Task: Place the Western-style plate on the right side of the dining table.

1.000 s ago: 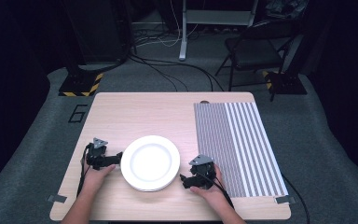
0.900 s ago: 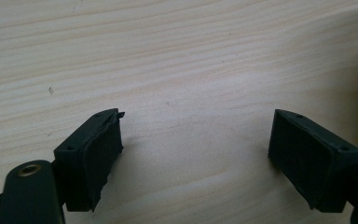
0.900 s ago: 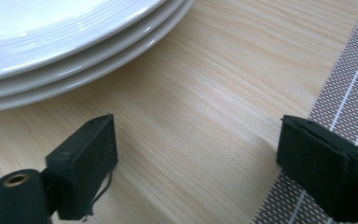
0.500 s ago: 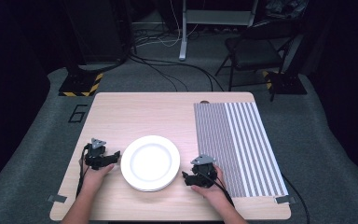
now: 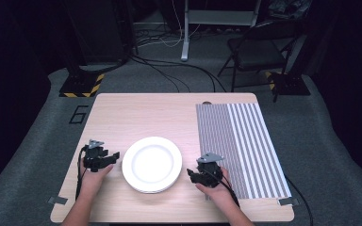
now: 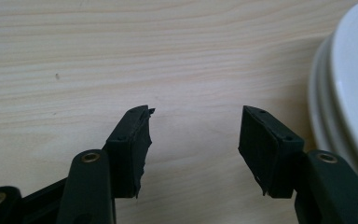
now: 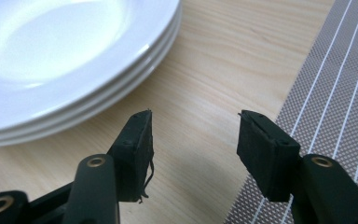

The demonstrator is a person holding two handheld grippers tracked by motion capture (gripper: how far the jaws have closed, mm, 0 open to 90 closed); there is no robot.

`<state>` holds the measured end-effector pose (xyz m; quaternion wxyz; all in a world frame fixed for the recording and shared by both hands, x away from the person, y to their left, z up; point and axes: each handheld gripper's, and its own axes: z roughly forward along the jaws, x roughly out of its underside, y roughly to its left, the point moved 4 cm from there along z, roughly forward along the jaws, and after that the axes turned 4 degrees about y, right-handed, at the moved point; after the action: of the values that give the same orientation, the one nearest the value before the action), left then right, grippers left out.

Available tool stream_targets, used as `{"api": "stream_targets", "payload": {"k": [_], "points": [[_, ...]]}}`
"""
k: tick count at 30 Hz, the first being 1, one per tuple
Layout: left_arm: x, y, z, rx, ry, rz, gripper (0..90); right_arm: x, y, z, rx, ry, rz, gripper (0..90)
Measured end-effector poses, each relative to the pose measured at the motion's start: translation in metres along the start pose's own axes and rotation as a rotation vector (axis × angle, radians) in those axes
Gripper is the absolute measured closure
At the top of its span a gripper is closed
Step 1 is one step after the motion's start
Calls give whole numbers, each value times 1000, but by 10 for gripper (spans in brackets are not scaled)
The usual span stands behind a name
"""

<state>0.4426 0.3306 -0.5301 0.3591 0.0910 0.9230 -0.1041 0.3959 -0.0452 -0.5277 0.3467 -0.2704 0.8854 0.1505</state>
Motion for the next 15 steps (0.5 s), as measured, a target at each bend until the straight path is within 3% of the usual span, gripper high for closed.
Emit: {"api": "stream_targets", "payload": {"k": [3, 9, 15], "points": [[-5, -7, -6, -1, -2, -2, 446, -9, 3, -6, -42, 33, -5, 509], [-17, -24, -16, 14, 6, 16, 475, -22, 7, -12, -31, 27, -35, 500], [-27, -33, -24, 29, 16, 11, 521, -36, 7, -15, -22, 14, -17, 499]]}}
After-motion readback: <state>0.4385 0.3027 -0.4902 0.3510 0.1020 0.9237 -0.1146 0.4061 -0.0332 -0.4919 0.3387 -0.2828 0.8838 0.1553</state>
